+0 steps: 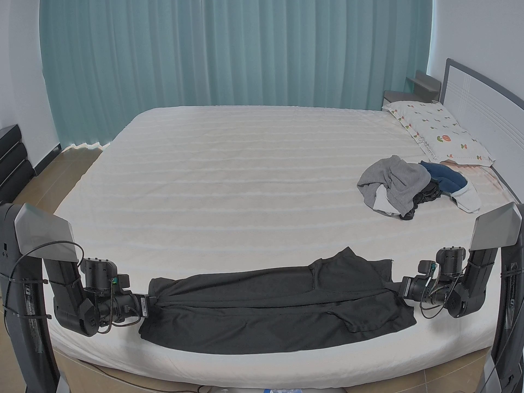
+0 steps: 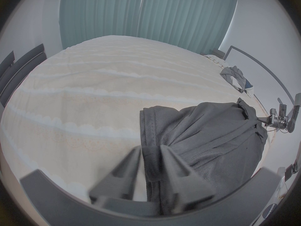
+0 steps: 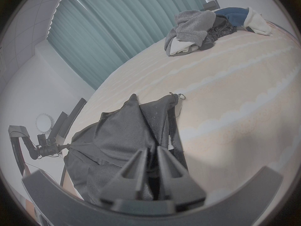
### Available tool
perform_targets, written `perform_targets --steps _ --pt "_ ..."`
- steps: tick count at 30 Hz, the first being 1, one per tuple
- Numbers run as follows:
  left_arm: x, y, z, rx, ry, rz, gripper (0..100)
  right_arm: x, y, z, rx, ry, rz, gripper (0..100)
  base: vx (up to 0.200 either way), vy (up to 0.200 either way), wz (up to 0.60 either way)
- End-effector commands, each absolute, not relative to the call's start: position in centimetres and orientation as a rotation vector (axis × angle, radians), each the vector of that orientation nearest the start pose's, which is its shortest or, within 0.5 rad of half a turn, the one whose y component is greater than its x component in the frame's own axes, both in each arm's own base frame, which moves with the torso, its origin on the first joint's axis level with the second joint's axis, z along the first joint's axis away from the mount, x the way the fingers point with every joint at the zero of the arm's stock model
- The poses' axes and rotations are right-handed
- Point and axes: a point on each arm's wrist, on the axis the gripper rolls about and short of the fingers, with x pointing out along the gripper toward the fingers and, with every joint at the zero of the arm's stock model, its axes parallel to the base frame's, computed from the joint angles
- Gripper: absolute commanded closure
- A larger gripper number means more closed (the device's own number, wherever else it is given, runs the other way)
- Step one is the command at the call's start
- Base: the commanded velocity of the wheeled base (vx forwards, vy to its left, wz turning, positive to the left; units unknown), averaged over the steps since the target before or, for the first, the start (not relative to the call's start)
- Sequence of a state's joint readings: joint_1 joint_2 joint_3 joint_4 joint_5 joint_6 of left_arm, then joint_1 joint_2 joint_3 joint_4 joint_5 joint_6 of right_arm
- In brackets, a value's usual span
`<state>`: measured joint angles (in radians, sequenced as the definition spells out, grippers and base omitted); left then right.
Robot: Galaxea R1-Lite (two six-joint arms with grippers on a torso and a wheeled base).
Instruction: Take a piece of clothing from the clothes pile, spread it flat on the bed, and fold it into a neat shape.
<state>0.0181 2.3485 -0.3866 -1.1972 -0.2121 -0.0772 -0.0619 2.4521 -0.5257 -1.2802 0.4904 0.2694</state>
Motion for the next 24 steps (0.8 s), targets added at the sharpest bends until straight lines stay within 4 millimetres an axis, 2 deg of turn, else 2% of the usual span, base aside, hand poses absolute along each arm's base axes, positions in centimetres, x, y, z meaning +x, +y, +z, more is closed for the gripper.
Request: perform_targets --steps 1,4,10,15,19,24 --pt "28.3 0.0 -4.6 -0.164 0.767 -0.155 0 32.3 -1.0 -5.7 0.439 0.67 0.332 0 0.0 0.0 0.0" --pt "28.1 0.1 -4.1 -0.164 0.733 -0.151 0 32.5 -1.2 -5.0 0.449 0.646 0.329 0 0.0 0.0 0.0" --pt "27.6 0.4 -2.4 -0.168 0.666 -0.14 0 32.8 -1.8 -2.5 0.511 0.579 0.309 0 0.0 0.0 0.0" --pt "27.8 0.8 -0.8 -0.183 0.606 -0.131 0 33.1 -2.0 -1.6 0.562 0.556 0.296 0 0.0 0.0 0.0" --pt "28.5 0.7 0.0 -0.223 0.57 -0.123 0 33.6 -1.8 -1.3 0.635 0.552 0.284 0 0.0 0.0 0.0" --pt "31.7 -1.0 -0.5 -0.384 0.616 -0.125 0 34.4 -0.7 -1.3 0.784 0.573 0.269 0 0.0 0.0 0.0"
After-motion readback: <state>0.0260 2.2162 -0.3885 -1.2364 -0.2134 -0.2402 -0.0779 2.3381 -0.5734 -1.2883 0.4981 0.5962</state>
